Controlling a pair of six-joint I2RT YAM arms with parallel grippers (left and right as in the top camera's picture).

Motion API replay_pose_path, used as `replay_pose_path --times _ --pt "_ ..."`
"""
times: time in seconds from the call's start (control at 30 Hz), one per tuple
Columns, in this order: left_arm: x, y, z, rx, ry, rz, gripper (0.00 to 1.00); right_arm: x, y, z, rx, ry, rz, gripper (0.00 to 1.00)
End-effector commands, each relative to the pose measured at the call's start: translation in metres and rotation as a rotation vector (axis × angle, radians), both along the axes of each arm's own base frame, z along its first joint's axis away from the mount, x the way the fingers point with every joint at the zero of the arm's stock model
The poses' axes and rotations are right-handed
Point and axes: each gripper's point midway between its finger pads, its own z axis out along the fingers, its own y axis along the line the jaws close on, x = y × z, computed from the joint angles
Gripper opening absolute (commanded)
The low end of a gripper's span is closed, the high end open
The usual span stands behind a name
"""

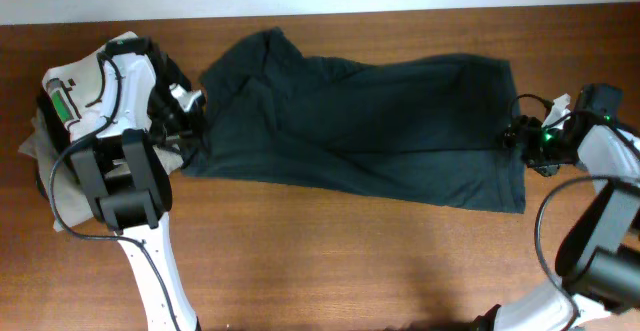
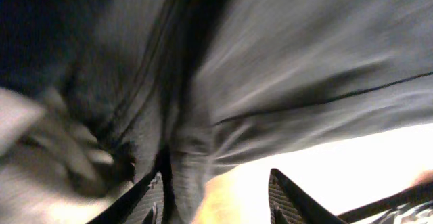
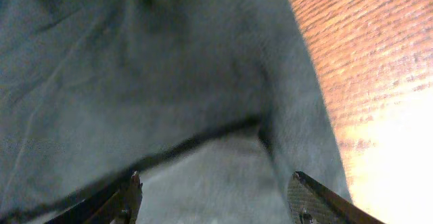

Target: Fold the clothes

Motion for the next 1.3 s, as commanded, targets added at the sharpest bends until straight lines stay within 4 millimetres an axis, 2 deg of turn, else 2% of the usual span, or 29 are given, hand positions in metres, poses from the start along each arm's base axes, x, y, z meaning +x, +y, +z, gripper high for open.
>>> replay_pose_path --times 0.0,0.03,0.07,0.1,0.2,0.27,0.33,0.37,0.4,0.43,0.47,0.5,0.57,0.63,0.67,0.7,0.73,0.77,0.8,0.83,0.87,0.93,1.0,1.03,1.07,1.1,1.17,1.2,1.27 --pt "0.045 -0.036 0.05 -0.15 -0.215 -0.008 0.51 0.005 -0.003 -0.017 0.029 0.064 -0.072 0.62" --pt "0.055 -0.044 0.055 -0.148 -0.265 -0.032 0.52 0.003 -0.001 -0.026 0.036 0.086 -0.068 0.59" --pt "0.067 -0.059 0.055 -0.148 -0.32 -0.071 0.57 0.005 0.002 -0.037 0.031 0.103 -0.058 0.56" --pt "0.076 -0.072 0.052 -0.146 -0.358 -0.103 0.57 0.008 0.004 -0.041 0.03 0.098 -0.051 0.53" --pt "0.092 -0.099 0.047 -0.082 -0.439 -0.196 0.58 0.016 0.012 -0.042 0.02 0.085 -0.033 0.37" --pt "0.091 -0.108 0.039 -0.044 -0.431 -0.233 0.58 0.014 0.007 -0.044 -0.007 0.098 -0.039 0.34" --pt "0.086 -0.109 0.016 -0.046 -0.372 -0.236 0.58 0.009 0.006 -0.044 -0.011 0.122 -0.043 0.1" --pt "0.083 -0.108 0.01 -0.047 -0.349 -0.235 0.57 0.004 0.005 -0.043 -0.004 0.14 -0.05 0.08" --pt "0.081 -0.108 0.003 -0.047 -0.329 -0.235 0.58 -0.001 -0.002 -0.039 0.005 0.157 -0.07 0.08" --pt "0.08 -0.108 0.001 -0.047 -0.325 -0.235 0.57 -0.004 -0.009 -0.033 0.009 0.163 -0.087 0.19" --pt "0.08 -0.108 0.0 -0.047 -0.322 -0.235 0.57 -0.001 -0.012 -0.021 0.025 0.137 -0.043 0.05" --pt "0.08 -0.108 0.0 -0.047 -0.322 -0.235 0.58 0.001 -0.009 -0.018 0.036 0.122 -0.017 0.04" --pt "0.08 -0.108 0.0 -0.046 -0.324 -0.235 0.57 0.007 -0.001 -0.005 0.09 0.096 0.001 0.04" --pt "0.083 -0.102 -0.002 -0.012 -0.329 -0.24 0.57 0.013 -0.006 0.011 0.07 0.08 0.022 0.04" --pt "0.084 -0.1 -0.002 0.003 -0.335 -0.242 0.58 0.017 -0.013 0.022 0.047 0.074 0.012 0.04" --pt "0.088 -0.101 -0.002 0.003 -0.35 -0.242 0.58 0.017 -0.029 0.031 0.013 0.1 -0.068 0.04" --pt "0.091 -0.101 -0.002 0.003 -0.363 -0.242 0.63 0.017 -0.04 0.044 0.013 0.105 -0.127 0.04" --pt "0.092 -0.101 -0.005 0.003 -0.363 -0.242 0.64 0.019 -0.042 0.051 0.011 0.1 -0.131 0.04" --pt "0.091 -0.101 -0.012 0.003 -0.35 -0.242 0.63 0.018 -0.042 0.052 0.012 0.105 -0.131 0.04" --pt "0.088 -0.101 -0.028 0.002 -0.316 -0.241 0.63 0.017 -0.043 0.052 0.009 0.108 -0.132 0.04" --pt "0.083 -0.1 -0.05 0.003 -0.264 -0.224 0.57 0.019 -0.05 0.051 -0.027 0.102 -0.141 0.04" --pt "0.079 -0.1 -0.063 0.003 -0.237 -0.225 0.51 0.031 -0.057 0.054 -0.07 0.048 -0.123 0.04" --pt "0.081 -0.098 -0.062 0.004 -0.243 -0.221 0.11 0.035 -0.055 0.055 -0.073 0.035 -0.111 0.04" --pt "0.077 -0.093 -0.061 0.004 -0.225 -0.212 0.08 0.034 -0.052 0.054 -0.071 0.041 -0.106 0.04" --pt "0.071 -0.087 -0.057 0.004 -0.197 -0.2 0.38 0.033 -0.05 0.054 -0.068 0.049 -0.102 0.04" --pt "0.061 -0.082 -0.049 0.004 -0.155 -0.19 0.46 0.033 -0.049 0.053 -0.066 0.053 -0.101 0.04" --pt "0.038 -0.074 -0.03 0.002 -0.06 -0.177 0.48 0.031 -0.048 0.053 -0.062 0.061 -0.1 0.04" --pt "0.033 -0.072 -0.029 0.006 -0.039 -0.177 0.49 0.029 -0.047 0.052 -0.059 0.067 -0.1 0.04" --pt "0.033 -0.048 -0.033 0.122 -0.031 -0.202 0.54 0.027 -0.044 0.052 -0.044 0.077 -0.096 0.04"
